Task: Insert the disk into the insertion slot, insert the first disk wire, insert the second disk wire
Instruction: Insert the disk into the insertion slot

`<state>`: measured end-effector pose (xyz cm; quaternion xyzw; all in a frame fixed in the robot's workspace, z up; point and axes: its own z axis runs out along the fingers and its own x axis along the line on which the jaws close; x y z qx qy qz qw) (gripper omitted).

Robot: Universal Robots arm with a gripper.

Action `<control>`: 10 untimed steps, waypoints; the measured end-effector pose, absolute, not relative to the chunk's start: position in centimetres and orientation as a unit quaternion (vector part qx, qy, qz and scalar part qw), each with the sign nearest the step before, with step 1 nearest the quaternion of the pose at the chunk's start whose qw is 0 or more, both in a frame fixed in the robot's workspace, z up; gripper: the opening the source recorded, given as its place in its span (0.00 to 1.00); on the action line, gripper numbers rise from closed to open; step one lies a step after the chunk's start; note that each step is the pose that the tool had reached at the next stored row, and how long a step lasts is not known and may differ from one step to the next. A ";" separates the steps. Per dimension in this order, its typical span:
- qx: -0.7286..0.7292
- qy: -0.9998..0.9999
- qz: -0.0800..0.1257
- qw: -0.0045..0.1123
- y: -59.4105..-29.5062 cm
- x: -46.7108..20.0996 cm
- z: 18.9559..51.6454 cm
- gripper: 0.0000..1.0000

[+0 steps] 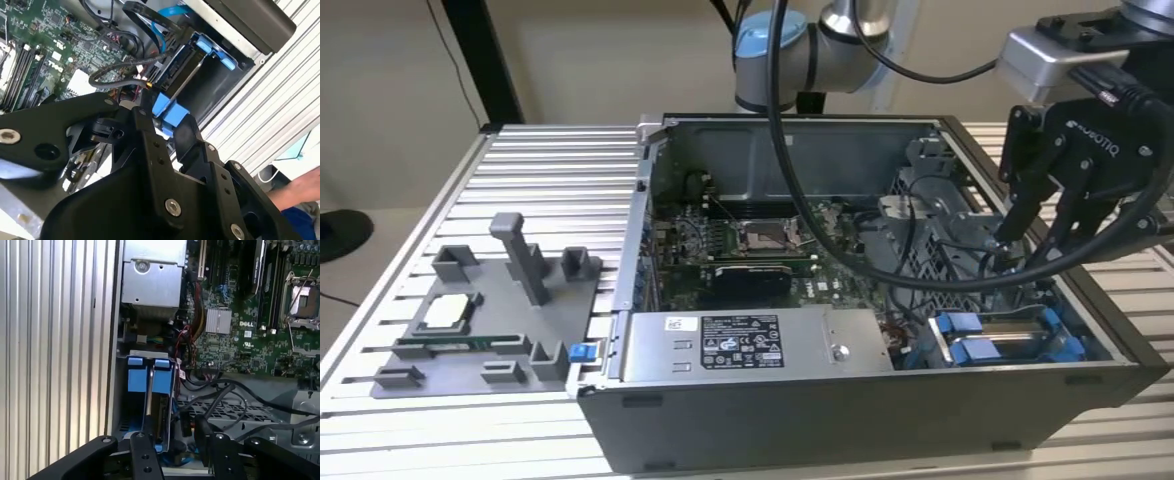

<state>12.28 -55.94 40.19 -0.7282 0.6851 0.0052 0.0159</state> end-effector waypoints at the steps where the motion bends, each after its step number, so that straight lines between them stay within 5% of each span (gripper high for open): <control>1: -0.730 0.683 0.004 0.017 -55.7 12.3 40.1 1.00; 10: -0.738 0.675 -0.004 0.018 -55.4 11.5 39.4 1.00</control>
